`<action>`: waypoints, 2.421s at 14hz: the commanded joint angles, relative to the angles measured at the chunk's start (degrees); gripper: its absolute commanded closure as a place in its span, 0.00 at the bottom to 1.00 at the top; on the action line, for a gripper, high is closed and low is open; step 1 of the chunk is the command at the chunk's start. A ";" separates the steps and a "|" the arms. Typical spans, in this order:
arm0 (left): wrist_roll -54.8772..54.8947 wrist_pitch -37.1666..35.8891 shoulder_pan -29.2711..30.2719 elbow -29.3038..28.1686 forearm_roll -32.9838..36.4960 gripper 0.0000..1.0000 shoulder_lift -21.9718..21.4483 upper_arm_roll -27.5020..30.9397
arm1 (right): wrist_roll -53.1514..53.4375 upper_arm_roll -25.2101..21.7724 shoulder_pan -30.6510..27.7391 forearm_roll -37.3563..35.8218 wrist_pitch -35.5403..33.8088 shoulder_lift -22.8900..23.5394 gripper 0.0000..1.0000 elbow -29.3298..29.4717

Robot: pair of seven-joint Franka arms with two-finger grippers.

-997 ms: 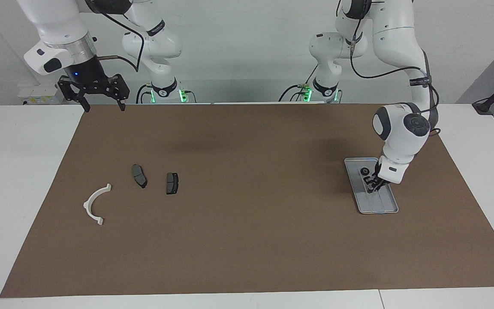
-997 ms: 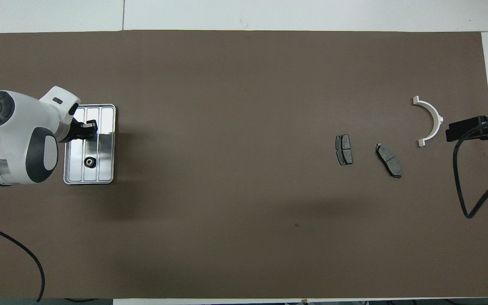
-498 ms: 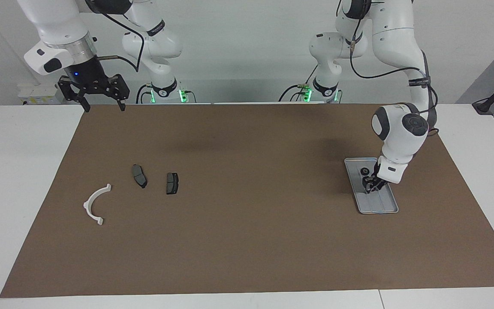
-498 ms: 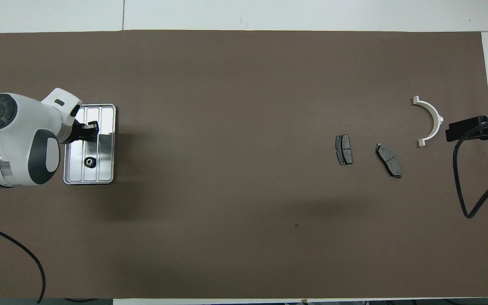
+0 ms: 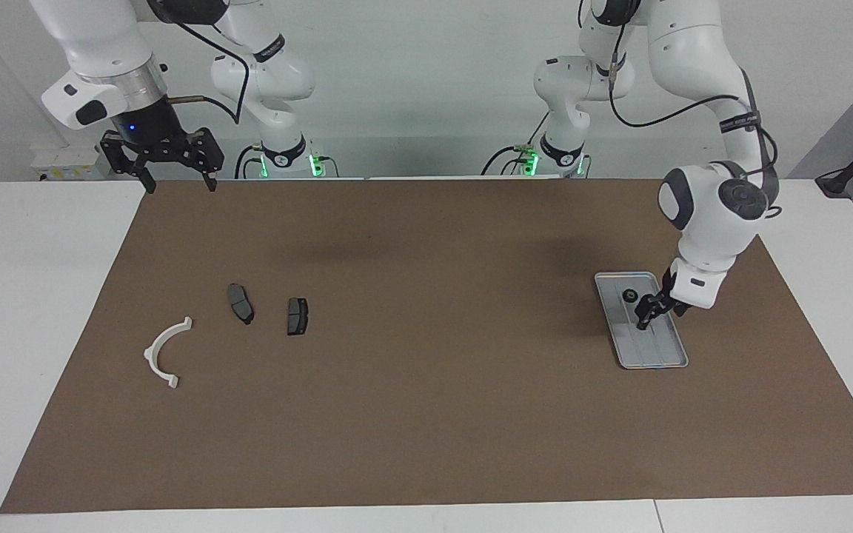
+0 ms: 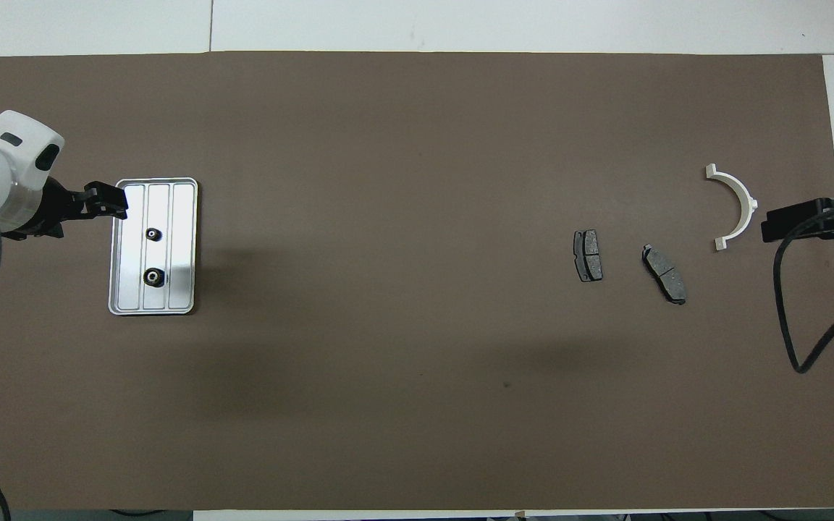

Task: Pick bearing gear from pile to tray

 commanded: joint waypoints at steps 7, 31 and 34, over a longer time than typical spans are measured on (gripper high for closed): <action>-0.18 -16.77 -1.32 4.07 0.04 0.00 -8.28 -0.88 | -1.08 0.33 -0.78 1.64 0.04 -0.72 0.00 -0.60; 5.00 -17.47 -0.26 11.17 -2.33 0.00 -5.91 -1.06 | -1.08 0.33 -0.95 1.64 0.39 -0.89 0.00 -1.13; 5.00 -18.08 -0.17 11.44 -2.33 0.00 -5.91 -1.32 | -1.08 0.33 -0.95 1.73 0.30 -0.90 0.00 -1.30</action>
